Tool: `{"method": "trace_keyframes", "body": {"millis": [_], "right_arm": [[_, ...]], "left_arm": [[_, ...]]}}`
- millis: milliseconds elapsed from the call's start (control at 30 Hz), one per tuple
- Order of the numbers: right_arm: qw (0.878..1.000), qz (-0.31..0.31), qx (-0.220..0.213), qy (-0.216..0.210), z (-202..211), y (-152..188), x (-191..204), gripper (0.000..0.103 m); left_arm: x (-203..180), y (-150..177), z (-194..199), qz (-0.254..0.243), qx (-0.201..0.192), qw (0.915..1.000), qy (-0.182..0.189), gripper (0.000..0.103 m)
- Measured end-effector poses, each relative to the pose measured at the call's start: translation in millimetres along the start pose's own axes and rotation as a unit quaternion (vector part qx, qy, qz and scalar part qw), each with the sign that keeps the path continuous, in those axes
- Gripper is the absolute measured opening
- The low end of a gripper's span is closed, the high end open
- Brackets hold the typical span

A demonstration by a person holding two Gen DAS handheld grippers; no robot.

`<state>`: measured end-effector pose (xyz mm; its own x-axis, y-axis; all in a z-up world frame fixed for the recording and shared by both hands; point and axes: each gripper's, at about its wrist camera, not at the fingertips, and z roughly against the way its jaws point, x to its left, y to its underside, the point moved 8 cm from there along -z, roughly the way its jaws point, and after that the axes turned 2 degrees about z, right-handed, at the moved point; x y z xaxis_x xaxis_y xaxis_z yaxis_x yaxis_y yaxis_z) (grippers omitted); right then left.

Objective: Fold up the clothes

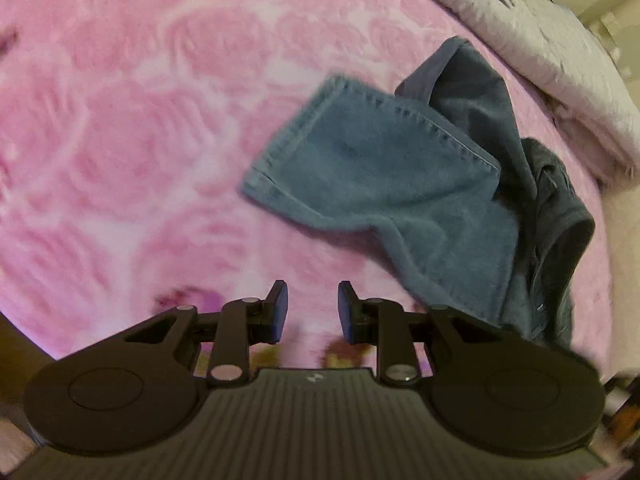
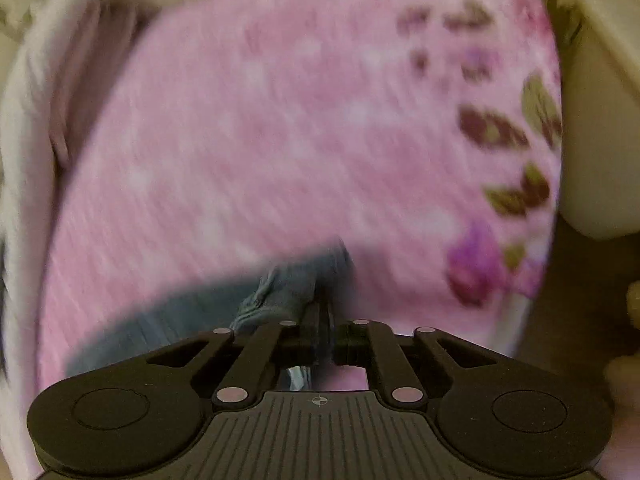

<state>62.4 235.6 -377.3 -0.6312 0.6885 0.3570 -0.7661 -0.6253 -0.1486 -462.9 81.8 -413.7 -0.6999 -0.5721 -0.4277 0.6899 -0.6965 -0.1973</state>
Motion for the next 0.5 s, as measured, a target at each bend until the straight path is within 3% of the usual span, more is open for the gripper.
{"method": "trace_keyframes", "body": {"millis": [33, 100, 133, 167, 267, 367, 433, 500], "right_arm": [[1.000, 0.002, 0.021, -0.018, -2.8, 10.1, -6.0, 0.014], [0.997, 0.000, 0.052, -0.049, -7.0, 27.3, -14.1, 0.034], [0.996, -0.003, 0.065, -0.063, -8.8, 35.0, -17.0, 0.058], [0.994, -0.006, 0.074, -0.076, -10.2, 40.8, -20.0, 0.076], [0.991, -0.025, 0.080, -0.108, -15.7, 42.6, -22.8, 0.078], [0.991, -0.031, 0.066, -0.113, -24.4, 40.3, -25.7, 0.078], [0.994, -0.005, 0.038, -0.101, -28.3, 34.1, -30.2, 0.078], [0.995, 0.066, -0.002, -0.072, -29.3, 29.8, -29.8, 0.077]], "left_arm": [[-2.4, 0.8, -4.1, 0.025, 0.000, 0.9996, 0.014, 0.023], [-6.7, 0.0, -11.9, 0.074, -0.008, 0.9965, 0.039, 0.026], [-8.8, -1.6, -15.5, 0.095, -0.016, 0.9941, 0.051, 0.026], [-10.7, -3.5, -19.0, 0.115, -0.023, 0.9911, 0.064, 0.027], [-9.8, -15.6, -24.6, 0.168, -0.050, 0.9815, 0.078, 0.032], [-4.6, -24.2, -34.4, 0.216, -0.067, 0.9708, 0.081, 0.033], [0.6, -27.0, -43.4, 0.246, -0.067, 0.9635, 0.083, 0.034], [4.3, -28.9, -53.0, 0.270, -0.063, 0.9571, 0.084, 0.035]]}}
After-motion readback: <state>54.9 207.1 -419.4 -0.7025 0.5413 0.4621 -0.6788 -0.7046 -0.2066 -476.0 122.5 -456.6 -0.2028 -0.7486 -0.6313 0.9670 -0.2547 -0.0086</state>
